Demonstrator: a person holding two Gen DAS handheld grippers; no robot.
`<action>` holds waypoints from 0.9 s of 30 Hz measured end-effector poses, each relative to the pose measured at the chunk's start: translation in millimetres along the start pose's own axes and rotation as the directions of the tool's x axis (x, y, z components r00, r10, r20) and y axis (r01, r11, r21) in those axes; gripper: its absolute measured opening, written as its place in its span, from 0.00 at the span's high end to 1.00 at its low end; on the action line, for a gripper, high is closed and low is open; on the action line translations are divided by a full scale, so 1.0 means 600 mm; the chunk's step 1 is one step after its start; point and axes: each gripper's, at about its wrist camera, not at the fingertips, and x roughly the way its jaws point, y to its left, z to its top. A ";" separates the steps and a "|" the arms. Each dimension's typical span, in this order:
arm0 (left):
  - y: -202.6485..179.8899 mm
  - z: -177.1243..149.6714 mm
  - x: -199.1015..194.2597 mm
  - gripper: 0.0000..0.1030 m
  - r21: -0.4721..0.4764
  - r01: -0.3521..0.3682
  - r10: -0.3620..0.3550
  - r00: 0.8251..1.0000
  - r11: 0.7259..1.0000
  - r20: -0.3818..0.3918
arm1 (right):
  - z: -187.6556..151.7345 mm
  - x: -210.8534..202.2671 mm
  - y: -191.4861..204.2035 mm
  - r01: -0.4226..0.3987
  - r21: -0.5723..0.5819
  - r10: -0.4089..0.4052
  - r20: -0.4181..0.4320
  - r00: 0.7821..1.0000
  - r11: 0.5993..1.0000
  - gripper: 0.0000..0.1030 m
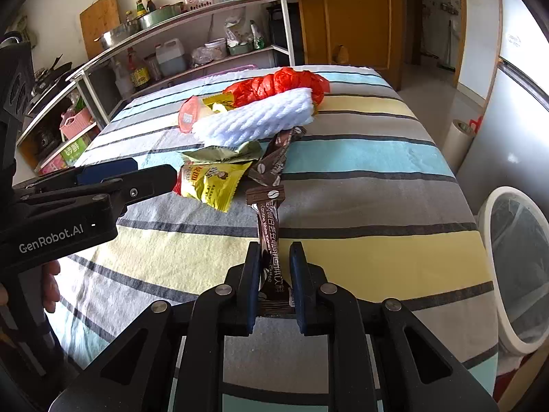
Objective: Collect trash
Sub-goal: 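Grasp the brown candy wrapper with the right gripper while the left gripper grasps the yellow snack bag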
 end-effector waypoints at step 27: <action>-0.086 0.015 0.057 0.40 0.276 0.046 -0.024 0.997 0.960 -0.080 | -0.005 -0.026 -0.075 0.052 0.102 -0.053 0.013 0.998 0.993 0.83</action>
